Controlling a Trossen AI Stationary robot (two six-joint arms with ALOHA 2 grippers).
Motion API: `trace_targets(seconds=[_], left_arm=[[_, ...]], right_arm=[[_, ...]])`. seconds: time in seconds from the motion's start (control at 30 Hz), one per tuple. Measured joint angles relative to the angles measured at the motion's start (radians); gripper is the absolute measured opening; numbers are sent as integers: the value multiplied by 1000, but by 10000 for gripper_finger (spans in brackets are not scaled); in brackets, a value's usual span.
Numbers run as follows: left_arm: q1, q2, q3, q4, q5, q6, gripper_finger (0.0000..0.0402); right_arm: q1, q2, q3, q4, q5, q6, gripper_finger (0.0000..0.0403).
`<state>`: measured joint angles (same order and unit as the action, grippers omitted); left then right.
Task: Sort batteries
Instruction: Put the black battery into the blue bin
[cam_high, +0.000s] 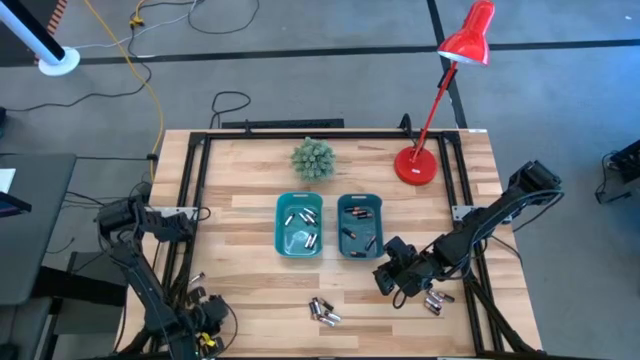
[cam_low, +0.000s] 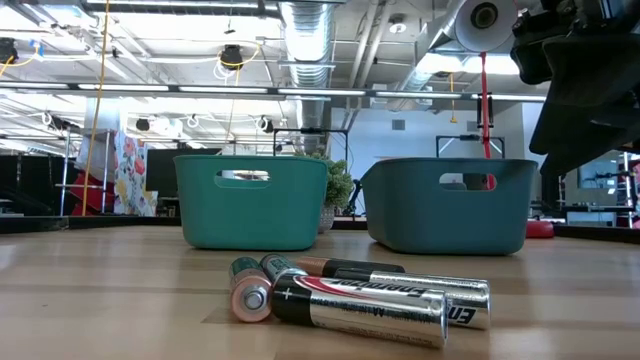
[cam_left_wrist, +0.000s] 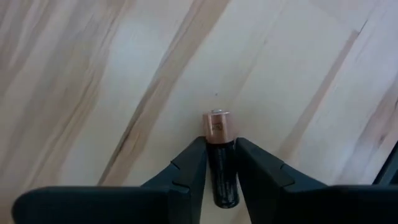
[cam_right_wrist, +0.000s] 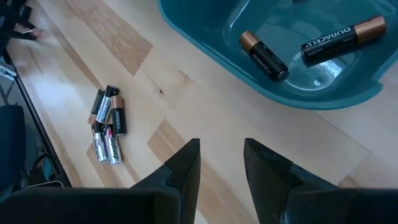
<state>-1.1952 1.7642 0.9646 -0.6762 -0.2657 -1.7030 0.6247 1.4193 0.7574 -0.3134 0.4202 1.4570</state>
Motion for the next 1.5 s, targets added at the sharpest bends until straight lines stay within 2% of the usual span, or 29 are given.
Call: trace_targets(seconds=[0.17, 0.47, 0.53, 0.67, 0.8, 1.0, 1.2, 1.5], left_arm=[[30, 0, 0, -2, 28, 59, 40], [79, -4, 25, -44, 38, 74, 39], [88, -17, 41, -80, 9, 76, 39], [117, -76, 49, -170, -133, 26, 39], [176, -148, 51, -199, -178, 27, 39], [335, -207, 52, -166, -184, 235, 39], [526, -218, 65, 10, -184, 530, 39], [793, -208, 250, 78, -193, 945, 39]], right_arm=[[0, 0, 0, 0, 0, 0, 140], [10, 0, 0, 6, 0, 1, 140], [28, -5, 7, 7, 0, -1, 140], [72, -49, 24, -14, 25, -67, 136], [102, -120, 29, -112, 31, -106, 126], [166, -234, 30, -258, 32, -211, 121], [228, -333, 30, -467, 22, -228, 121], [236, -429, 30, -716, 15, -227, 112]])
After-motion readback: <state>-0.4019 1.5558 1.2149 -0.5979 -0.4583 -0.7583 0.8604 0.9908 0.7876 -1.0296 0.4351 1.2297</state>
